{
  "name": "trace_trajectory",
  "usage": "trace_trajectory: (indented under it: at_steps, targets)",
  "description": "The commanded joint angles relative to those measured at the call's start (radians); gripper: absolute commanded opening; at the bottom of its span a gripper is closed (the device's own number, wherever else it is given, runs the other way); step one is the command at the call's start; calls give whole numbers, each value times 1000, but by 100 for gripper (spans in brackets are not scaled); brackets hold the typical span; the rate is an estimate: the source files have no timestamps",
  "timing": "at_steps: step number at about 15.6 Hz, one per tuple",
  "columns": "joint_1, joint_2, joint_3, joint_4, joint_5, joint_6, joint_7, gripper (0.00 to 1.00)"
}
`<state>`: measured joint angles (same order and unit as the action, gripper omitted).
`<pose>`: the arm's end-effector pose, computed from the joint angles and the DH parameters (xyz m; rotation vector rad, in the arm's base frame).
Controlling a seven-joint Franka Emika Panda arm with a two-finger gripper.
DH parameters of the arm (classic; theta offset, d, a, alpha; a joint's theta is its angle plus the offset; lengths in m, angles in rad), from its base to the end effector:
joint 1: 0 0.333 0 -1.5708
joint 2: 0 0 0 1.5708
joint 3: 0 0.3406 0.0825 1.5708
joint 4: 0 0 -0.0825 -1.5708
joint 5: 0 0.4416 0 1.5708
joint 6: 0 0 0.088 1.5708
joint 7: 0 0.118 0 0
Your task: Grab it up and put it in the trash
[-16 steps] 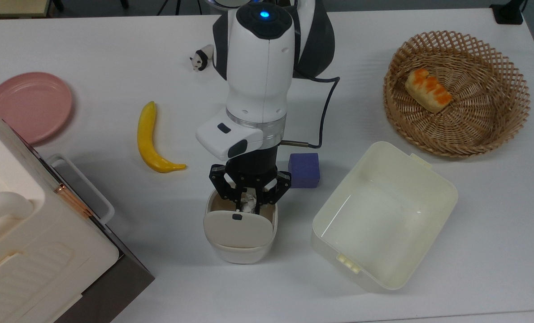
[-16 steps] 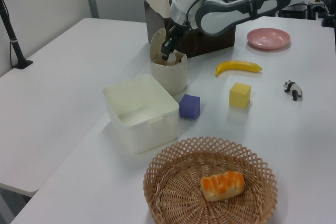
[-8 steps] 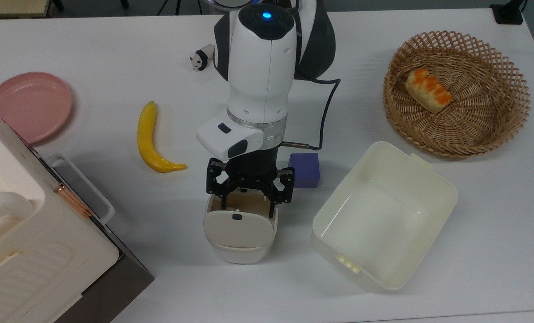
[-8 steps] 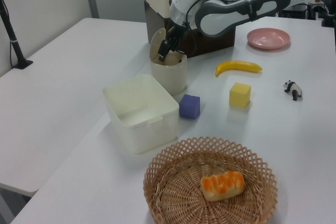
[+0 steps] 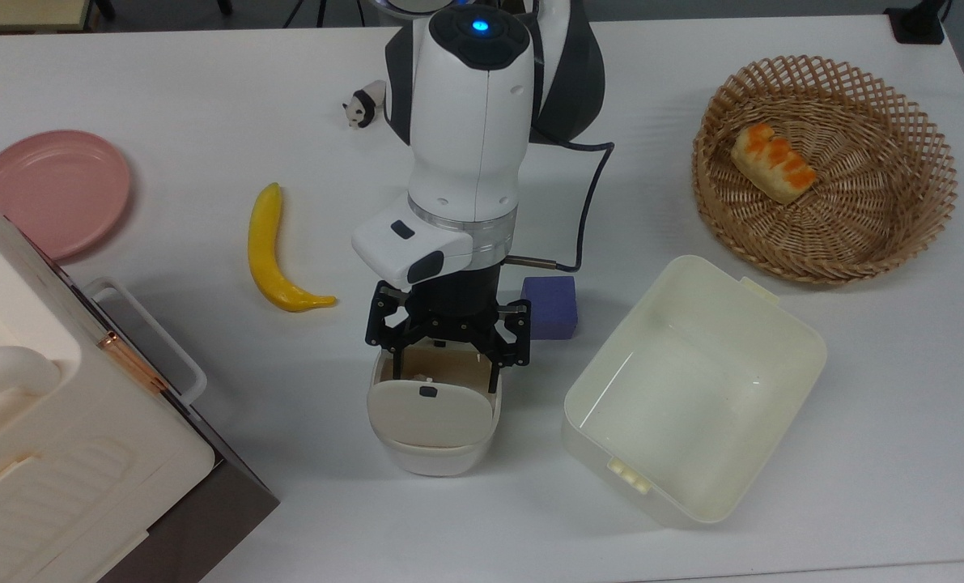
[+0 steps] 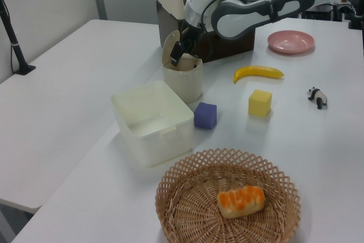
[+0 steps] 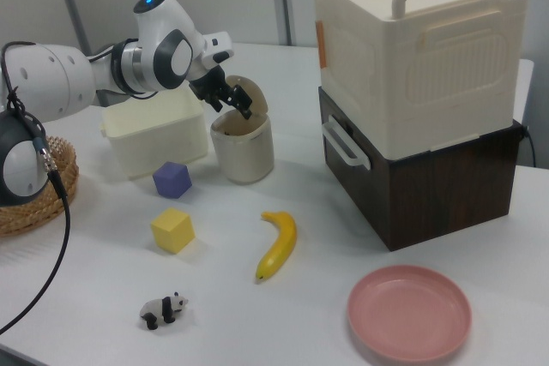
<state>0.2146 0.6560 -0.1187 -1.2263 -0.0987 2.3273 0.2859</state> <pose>0.8420 0.1064 0.4301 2.9909 -0.1460 0.7150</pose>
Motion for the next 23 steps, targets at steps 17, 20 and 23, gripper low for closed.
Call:
trace_trajectory:
  at_steps: [17,20,23]
  targets:
    - [22,-521,24,-359,-7,-382,-11,100]
    - [11,-593,50,-438,-6,-446,-56,100]
    - [8,-637,53,-470,11,-546,-131,100]
